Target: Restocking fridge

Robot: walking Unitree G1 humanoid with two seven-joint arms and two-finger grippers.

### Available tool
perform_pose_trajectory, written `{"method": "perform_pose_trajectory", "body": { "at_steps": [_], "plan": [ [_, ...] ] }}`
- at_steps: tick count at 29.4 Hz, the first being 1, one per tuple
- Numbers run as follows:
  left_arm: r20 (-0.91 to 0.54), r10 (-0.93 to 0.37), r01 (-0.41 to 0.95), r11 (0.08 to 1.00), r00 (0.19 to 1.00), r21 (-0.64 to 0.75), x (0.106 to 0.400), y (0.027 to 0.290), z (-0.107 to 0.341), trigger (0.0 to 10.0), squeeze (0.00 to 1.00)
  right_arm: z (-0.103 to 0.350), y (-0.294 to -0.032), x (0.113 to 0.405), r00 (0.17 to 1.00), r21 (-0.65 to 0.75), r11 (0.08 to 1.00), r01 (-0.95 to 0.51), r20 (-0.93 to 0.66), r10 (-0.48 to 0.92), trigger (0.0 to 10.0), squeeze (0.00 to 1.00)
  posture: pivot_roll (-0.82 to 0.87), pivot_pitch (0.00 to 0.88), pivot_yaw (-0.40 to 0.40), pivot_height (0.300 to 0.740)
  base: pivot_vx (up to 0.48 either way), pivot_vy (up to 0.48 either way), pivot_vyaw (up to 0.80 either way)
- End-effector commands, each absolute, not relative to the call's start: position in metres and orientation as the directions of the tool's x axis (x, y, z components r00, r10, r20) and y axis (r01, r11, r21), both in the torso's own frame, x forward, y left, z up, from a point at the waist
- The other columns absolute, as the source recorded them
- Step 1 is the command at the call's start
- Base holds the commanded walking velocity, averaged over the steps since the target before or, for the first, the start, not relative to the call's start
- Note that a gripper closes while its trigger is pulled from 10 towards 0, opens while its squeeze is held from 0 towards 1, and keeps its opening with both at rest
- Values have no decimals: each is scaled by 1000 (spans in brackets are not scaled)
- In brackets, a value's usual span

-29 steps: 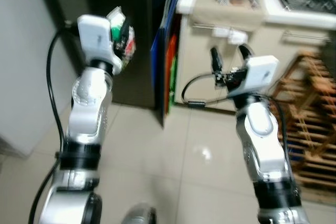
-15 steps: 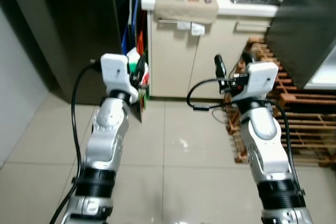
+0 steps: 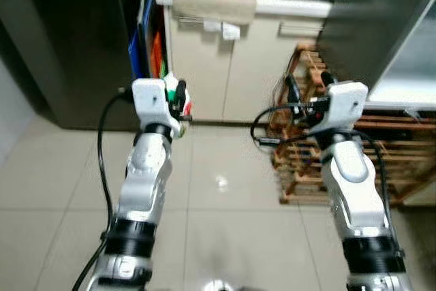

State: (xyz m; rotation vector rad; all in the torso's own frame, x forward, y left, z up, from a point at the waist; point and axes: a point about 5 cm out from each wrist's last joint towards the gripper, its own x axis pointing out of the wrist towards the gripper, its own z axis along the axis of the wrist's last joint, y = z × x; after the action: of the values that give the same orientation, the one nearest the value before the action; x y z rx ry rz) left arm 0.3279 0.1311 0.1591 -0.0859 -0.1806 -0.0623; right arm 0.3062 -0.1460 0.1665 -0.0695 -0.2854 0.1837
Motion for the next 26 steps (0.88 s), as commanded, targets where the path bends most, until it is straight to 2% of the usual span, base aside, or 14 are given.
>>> {"method": "perform_pose_trajectory", "body": {
  "at_steps": [1, 8, 13, 16, 18, 22, 26],
  "plan": [
    [206, -80, 100, 991, 975, -86, 328, 122, 165, 10000, 0, 169, -154, 305, 947, -87, 985, -149, 273, 167, 10000, 0, -125, 0, -43, 740, 0, -416, 0],
    [226, -46, 58, 997, 973, -49, 325, 136, 164, 10000, 0, 164, -158, 304, 954, -94, 985, -147, 251, 166, 10000, 0, -106, 0, -61, 740, 0, -419, 0],
    [193, 28, -16, 998, 981, -64, 324, 154, 156, 10000, 0, 159, -163, 304, 959, -94, 986, -136, 238, 155, 10000, 0, -91, 0, -60, 740, 241, -412, 0],
    [185, 117, -108, 993, 976, -55, 321, 173, 156, 10000, 0, 160, -168, 303, 960, -104, 987, -123, 238, 145, 10000, 0, -105, 0, -41, 740, 287, -369, 0],
    [169, 203, -207, 978, 964, 9, 319, 198, 151, 10000, 0, 162, -174, 301, 962, -105, 990, -96, 246, 120, 10000, 0, -102, 0, -39, 740, 0, 0, 0],
    [193, 207, -221, 974, 959, 55, 316, 218, 156, 10000, 0, 156, -185, 299, 970, -107, 993, -51, 232, 74, 10000, 0, -88, 0, -30, 740, 0, 0, 0],
    [222, 162, -173, 985, 961, 30, 319, 214, 164, 10000, 0, 155, -190, 298, 971, -103, 994, -26, 235, 50, 10000, 0, -81, 0, -23, 740, 0, 0, 0]
  ]
}}
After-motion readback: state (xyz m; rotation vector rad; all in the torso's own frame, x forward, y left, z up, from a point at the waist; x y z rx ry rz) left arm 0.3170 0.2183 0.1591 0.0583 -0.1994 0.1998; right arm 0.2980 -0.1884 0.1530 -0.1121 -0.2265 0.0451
